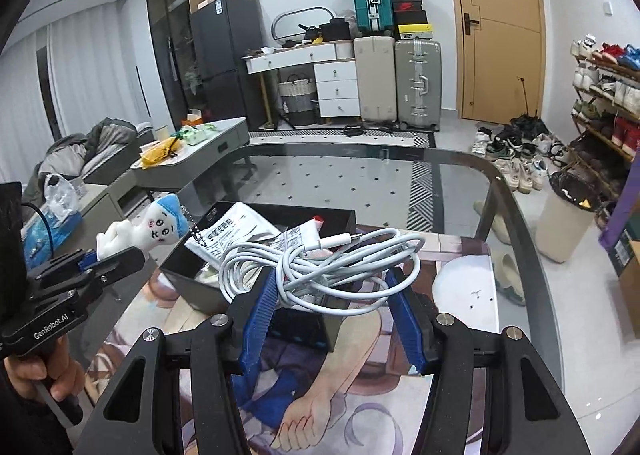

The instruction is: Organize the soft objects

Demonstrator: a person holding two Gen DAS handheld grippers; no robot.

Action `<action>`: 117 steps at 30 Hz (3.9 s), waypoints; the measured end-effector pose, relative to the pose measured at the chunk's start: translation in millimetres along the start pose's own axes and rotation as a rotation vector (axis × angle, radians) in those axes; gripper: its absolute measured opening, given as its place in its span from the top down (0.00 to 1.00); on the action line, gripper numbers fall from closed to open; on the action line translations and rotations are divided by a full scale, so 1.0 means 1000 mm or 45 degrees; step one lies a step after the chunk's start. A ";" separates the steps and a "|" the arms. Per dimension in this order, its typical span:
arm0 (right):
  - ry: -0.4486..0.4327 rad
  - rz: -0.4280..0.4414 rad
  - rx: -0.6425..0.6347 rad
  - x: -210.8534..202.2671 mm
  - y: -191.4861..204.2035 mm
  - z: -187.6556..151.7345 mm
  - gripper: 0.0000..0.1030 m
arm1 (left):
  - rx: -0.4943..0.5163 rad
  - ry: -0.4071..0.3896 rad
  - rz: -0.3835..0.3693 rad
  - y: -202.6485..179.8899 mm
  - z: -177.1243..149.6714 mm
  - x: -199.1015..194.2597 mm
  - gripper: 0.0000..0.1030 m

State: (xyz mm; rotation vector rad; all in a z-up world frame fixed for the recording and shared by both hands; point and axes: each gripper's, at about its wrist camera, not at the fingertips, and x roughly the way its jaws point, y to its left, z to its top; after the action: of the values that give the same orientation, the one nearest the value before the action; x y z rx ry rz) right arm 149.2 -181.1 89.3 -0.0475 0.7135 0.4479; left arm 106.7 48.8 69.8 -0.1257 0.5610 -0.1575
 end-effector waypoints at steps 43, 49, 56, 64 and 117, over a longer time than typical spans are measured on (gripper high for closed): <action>0.190 -0.136 -0.424 0.089 0.063 0.013 0.46 | 0.050 0.134 0.022 -0.007 0.006 0.085 0.75; 0.157 -0.115 -0.423 0.086 0.059 0.017 0.29 | 0.066 0.145 0.032 -0.012 0.005 0.083 0.69; 0.056 -0.140 -0.367 0.062 0.052 0.017 0.10 | 0.062 0.121 0.030 -0.015 0.007 0.071 0.47; -0.070 -0.083 -0.247 0.035 0.044 0.004 0.01 | 0.048 0.058 0.064 -0.012 0.005 0.047 0.10; -0.268 -0.011 -0.131 0.008 0.030 -0.048 0.01 | 0.023 -0.106 0.187 0.000 -0.037 0.021 0.00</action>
State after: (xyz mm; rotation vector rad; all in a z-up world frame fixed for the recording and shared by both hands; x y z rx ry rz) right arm 112.1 -160.4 51.0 -0.0986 0.4828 0.4738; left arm 104.1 42.5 27.7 -0.0728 0.4834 -0.0141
